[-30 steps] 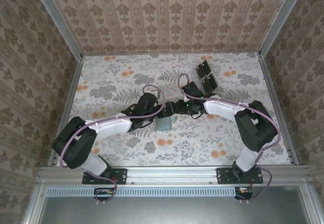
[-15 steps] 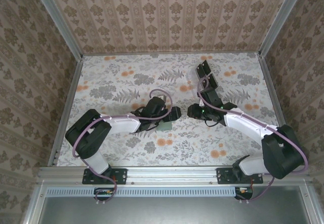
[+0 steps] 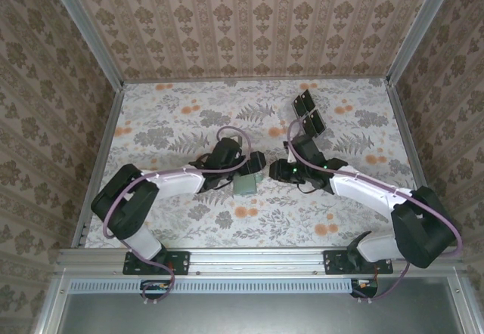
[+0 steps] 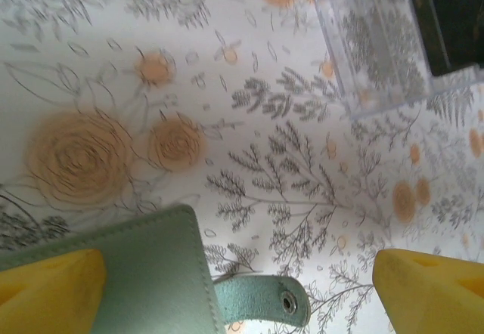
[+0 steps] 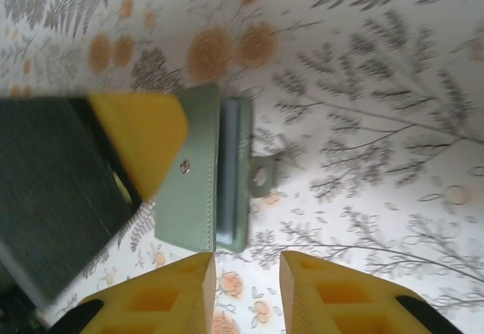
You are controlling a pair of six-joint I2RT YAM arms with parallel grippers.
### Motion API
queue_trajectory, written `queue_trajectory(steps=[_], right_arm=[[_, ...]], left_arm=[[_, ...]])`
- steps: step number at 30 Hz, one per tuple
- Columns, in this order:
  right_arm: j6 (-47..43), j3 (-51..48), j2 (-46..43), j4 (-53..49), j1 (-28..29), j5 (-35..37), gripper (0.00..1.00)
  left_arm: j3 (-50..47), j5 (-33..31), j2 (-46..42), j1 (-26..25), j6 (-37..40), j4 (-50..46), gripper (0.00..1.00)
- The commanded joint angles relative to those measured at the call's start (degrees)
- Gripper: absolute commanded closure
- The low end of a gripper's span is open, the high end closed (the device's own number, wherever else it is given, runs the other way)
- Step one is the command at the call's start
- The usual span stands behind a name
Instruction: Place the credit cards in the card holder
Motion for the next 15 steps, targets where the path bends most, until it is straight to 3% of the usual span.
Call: queue_trajectory(steps=[1, 7, 15], right_arm=[[2.1, 2.5, 2.7, 2.9, 1.9, -1.2, 0.73], [2.3, 5.8, 6.5, 3.3, 4.6, -1.4, 0.79], [2.2, 8.1, 10.8, 3.7, 6.9, -1.6, 0.93]], left_arm=[[2.0, 2.0, -3.4, 2.3, 1.1, -2.2, 0.00], [2.7, 2.2, -8.0, 7.4, 4.1, -10.8, 0.00], [2.0, 0.3, -12.1, 13.4, 14.5, -24.3, 0.00]])
